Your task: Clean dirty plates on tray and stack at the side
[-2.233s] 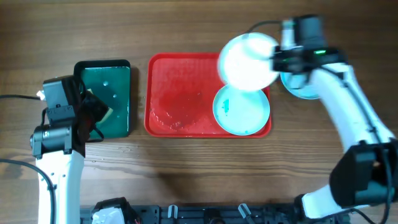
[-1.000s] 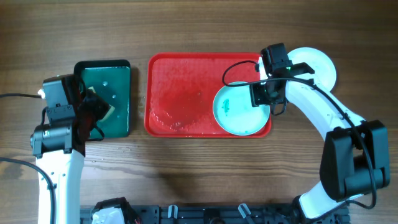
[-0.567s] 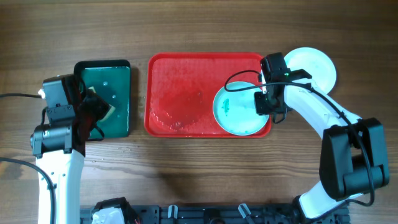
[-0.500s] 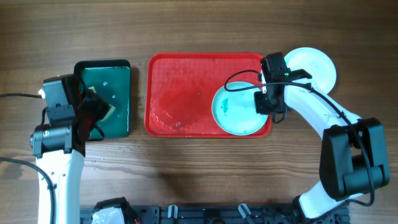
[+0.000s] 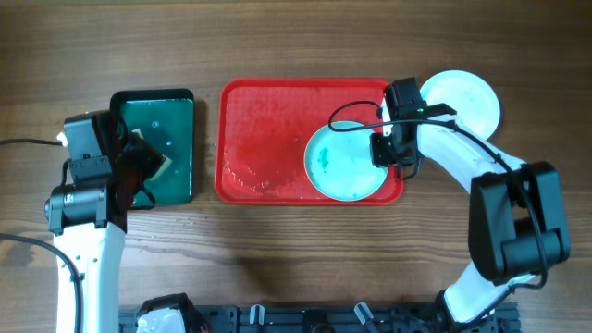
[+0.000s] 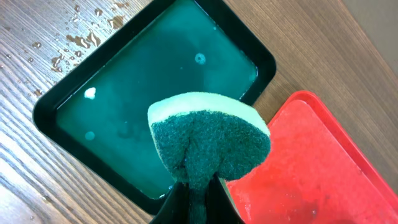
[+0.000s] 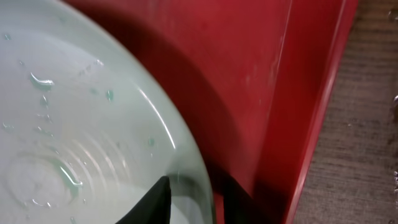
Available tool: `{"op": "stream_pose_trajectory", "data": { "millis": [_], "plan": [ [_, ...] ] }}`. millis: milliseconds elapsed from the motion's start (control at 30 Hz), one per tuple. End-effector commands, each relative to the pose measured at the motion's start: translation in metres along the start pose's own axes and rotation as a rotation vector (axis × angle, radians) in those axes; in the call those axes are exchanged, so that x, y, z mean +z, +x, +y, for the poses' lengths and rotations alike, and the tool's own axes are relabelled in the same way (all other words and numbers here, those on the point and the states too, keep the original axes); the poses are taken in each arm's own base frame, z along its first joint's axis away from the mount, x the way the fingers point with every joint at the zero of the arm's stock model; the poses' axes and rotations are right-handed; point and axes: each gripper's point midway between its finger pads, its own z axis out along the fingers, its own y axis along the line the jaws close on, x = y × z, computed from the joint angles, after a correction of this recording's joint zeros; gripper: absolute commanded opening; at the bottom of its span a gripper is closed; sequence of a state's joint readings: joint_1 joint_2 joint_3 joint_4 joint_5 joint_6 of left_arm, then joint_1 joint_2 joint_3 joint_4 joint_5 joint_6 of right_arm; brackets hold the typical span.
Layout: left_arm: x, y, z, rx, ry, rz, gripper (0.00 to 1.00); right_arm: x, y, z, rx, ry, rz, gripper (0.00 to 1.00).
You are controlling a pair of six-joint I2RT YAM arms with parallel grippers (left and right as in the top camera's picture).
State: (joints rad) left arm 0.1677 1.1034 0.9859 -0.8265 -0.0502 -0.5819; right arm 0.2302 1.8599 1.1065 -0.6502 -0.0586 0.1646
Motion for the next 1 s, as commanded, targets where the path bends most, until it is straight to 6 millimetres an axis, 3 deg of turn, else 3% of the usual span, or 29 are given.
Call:
{"op": "stream_pose_trajectory", "data": {
  "millis": [0,67,200,367,467,633,733,967],
  "plan": [
    [0.003,0.002,-0.001,-0.006,0.008,0.014,0.04,0.023,0.007,0.001,0.018,-0.010,0.044,0.19],
    [0.002,0.005,-0.005,-0.006,0.035,0.033,0.04,0.028,0.007,0.013,0.021,-0.081,0.055,0.12],
    [0.003,0.019,-0.025,0.020,0.143,0.117,0.04,0.029,0.005,0.056,0.016,-0.285,0.059,0.06],
    [0.022,0.057,-0.059,0.096,0.272,0.317,0.04,0.030,0.009,0.094,-0.028,-0.298,0.044,0.05],
    [0.031,0.092,-0.092,0.221,0.393,0.445,0.04,0.035,0.008,0.101,-0.031,-0.206,0.005,0.06],
    [0.052,0.145,-0.126,0.357,0.436,0.558,0.04,0.036,0.005,0.119,-0.021,-0.213,-0.028,0.06],
    [0.070,0.182,-0.145,0.451,0.445,0.597,0.04,0.035,0.004,0.120,-0.003,-0.216,-0.030,0.06],
    [0.120,0.217,-0.153,0.462,0.397,0.614,0.04,0.035,0.004,0.120,-0.003,-0.215,-0.030,0.06]
  ]
}}
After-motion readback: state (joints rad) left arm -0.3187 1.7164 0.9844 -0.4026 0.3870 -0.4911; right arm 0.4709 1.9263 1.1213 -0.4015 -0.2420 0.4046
